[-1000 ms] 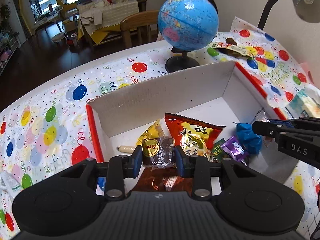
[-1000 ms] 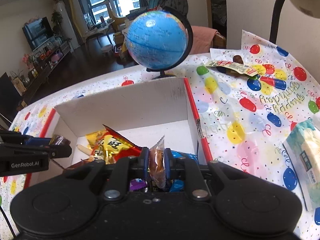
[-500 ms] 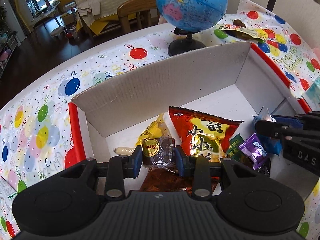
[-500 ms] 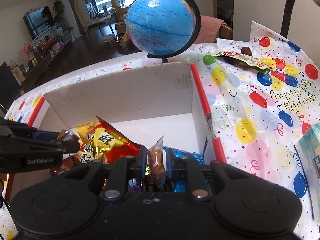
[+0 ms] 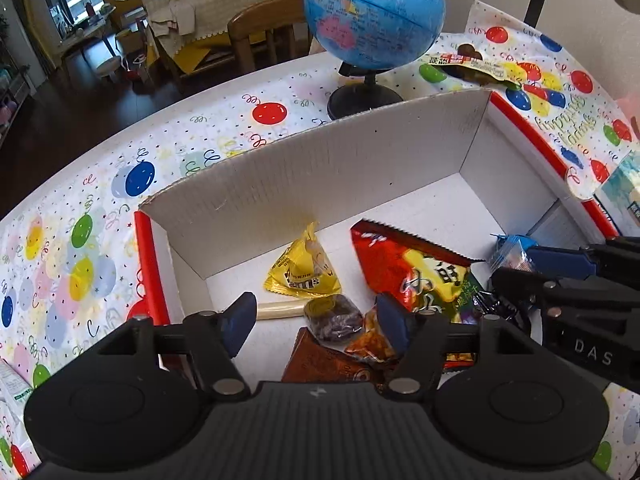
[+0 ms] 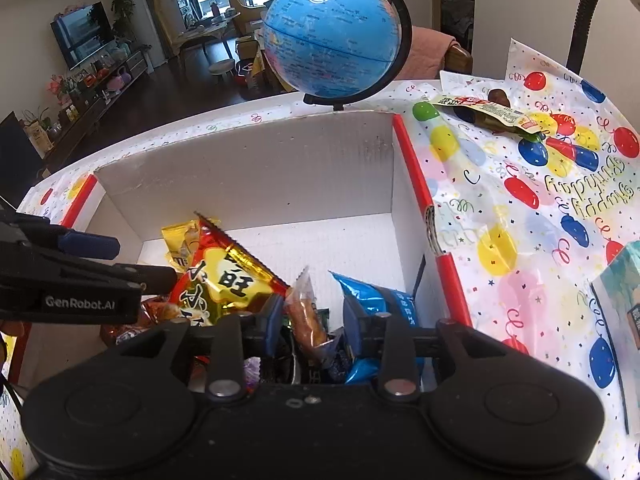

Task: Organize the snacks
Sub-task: 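Release the brown snack into the box with the left tool while the right tool drops the candy, then move both tools back from the box to the silver packet and orange jelly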

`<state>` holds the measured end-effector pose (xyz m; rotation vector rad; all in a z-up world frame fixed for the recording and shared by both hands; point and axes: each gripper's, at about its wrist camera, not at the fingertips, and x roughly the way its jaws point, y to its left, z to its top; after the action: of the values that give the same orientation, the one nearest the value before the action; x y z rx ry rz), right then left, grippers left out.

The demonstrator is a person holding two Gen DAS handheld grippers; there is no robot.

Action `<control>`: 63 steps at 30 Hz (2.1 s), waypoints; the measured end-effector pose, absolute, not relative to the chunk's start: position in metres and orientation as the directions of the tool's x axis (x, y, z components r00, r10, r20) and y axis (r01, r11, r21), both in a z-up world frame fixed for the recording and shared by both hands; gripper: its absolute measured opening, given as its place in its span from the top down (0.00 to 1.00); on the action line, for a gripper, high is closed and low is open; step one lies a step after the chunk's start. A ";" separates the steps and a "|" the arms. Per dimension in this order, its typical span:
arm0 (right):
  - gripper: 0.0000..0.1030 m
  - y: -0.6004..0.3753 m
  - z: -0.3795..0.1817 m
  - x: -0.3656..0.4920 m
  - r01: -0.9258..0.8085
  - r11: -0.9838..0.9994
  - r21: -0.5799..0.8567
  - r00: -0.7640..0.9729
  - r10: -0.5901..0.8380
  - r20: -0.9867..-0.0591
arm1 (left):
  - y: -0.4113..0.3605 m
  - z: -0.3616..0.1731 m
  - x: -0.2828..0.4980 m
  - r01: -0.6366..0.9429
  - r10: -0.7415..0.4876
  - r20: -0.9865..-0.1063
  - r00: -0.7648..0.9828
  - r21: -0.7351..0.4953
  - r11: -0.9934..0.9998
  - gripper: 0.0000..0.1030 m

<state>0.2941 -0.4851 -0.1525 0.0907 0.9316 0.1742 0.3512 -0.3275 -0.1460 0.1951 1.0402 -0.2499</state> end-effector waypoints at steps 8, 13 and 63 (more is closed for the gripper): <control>0.47 -0.485 -0.137 0.277 -0.118 0.981 0.156 0.605 0.195 -0.772 | -0.320 -0.129 0.335 0.301 -0.136 -0.853 0.504 0.026 0.953 0.35; 0.39 -0.486 -0.123 0.265 -0.123 0.980 0.156 0.630 0.198 -0.751 | -0.316 -0.114 0.321 0.297 -0.153 -0.835 0.529 0.013 0.955 0.34; 0.00 -0.276 -0.059 0.198 -0.367 0.905 0.217 0.645 0.415 -0.641 | -0.061 -0.046 0.206 0.060 -0.109 -0.707 0.699 -0.093 0.994 0.00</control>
<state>0.1984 -0.2763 -0.0594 0.0689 0.7469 0.4457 0.2056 -0.0611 -0.0460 -0.0648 0.7916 -0.0941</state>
